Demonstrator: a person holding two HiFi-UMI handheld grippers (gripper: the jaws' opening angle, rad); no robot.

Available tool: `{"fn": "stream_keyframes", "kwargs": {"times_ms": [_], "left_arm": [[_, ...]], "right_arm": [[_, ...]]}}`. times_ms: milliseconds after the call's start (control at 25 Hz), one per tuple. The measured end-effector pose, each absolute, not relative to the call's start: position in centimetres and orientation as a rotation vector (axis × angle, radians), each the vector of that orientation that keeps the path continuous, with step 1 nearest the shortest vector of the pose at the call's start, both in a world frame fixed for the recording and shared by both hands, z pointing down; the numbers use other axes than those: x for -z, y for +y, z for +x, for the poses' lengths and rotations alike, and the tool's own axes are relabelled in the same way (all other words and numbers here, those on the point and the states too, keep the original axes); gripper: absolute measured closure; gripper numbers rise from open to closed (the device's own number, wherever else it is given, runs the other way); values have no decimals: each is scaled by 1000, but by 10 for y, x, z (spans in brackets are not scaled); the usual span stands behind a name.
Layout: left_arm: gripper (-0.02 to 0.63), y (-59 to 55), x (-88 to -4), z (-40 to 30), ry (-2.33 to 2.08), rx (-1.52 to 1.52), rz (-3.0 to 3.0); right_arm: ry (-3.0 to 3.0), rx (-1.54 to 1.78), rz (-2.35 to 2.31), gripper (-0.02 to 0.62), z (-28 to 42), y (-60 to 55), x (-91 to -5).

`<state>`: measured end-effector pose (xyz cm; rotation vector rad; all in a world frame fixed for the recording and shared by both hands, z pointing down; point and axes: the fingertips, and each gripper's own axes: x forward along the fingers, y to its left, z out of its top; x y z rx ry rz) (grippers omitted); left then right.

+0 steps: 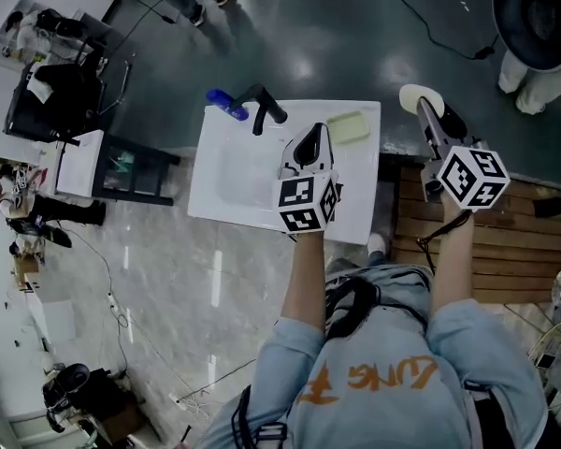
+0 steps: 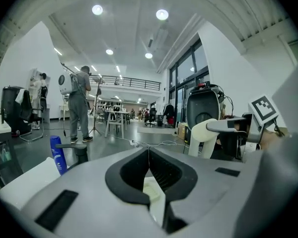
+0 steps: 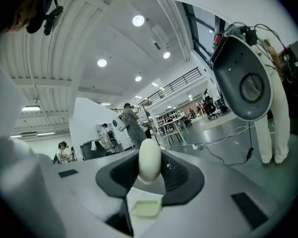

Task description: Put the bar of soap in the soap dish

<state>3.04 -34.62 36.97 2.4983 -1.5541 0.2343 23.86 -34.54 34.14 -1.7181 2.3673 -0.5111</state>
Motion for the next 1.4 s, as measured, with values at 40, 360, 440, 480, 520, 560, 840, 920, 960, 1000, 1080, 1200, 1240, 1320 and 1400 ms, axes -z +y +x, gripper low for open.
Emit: {"fn": "stream_keyframes", "kwargs": {"times_ms": [40, 360, 440, 480, 520, 560, 840, 920, 960, 1000, 1080, 1200, 1240, 1320, 1400], "left_arm": [[583, -348, -376, 30, -1553, -244, 2486], [583, -368, -430, -2, -1549, -310, 2355], [583, -372, -445, -14, -1551, -320, 2312], [583, -376, -452, -18, -1551, -322, 2297], [583, -379, -458, -21, -1549, -325, 2285], [583, -382, -465, -23, -1542, -331, 2276], [583, -389, -496, -29, -1494, -342, 2232], [583, -393, -502, -32, -1490, -340, 2223], [583, -395, -505, -34, -1489, -340, 2217], [583, -396, -508, -37, -1488, -339, 2210], [583, -397, -515, -44, -1491, -342, 2191], [583, -401, -523, -60, -1511, -356, 2156], [583, -403, -524, -65, -1523, -359, 2143], [583, -407, -526, -75, -1540, -361, 2126], [583, -409, -527, -77, -1541, -369, 2123]], "right_arm": [[2378, 529, -1712, 457, 237, -348, -348], [2493, 687, -1672, 457, 188, -389, -406], [2530, 731, -1671, 457, 175, -395, -423], [2546, 748, -1672, 457, 169, -399, -431], [2559, 764, -1674, 457, 164, -403, -438], [2569, 783, -1678, 457, 160, -406, -445], [2653, 915, -1691, 457, 132, -414, -489], [2675, 950, -1693, 457, 124, -418, -501], [2687, 966, -1694, 457, 120, -420, -507], [2700, 984, -1695, 457, 116, -421, -513], [2723, 1020, -1696, 457, 108, -423, -524], [2749, 1073, -1698, 457, 96, -427, -539], [2756, 1089, -1697, 457, 92, -429, -543], [2772, 1119, -1692, 457, 84, -432, -550], [2784, 1148, -1690, 457, 79, -435, -556]]}}
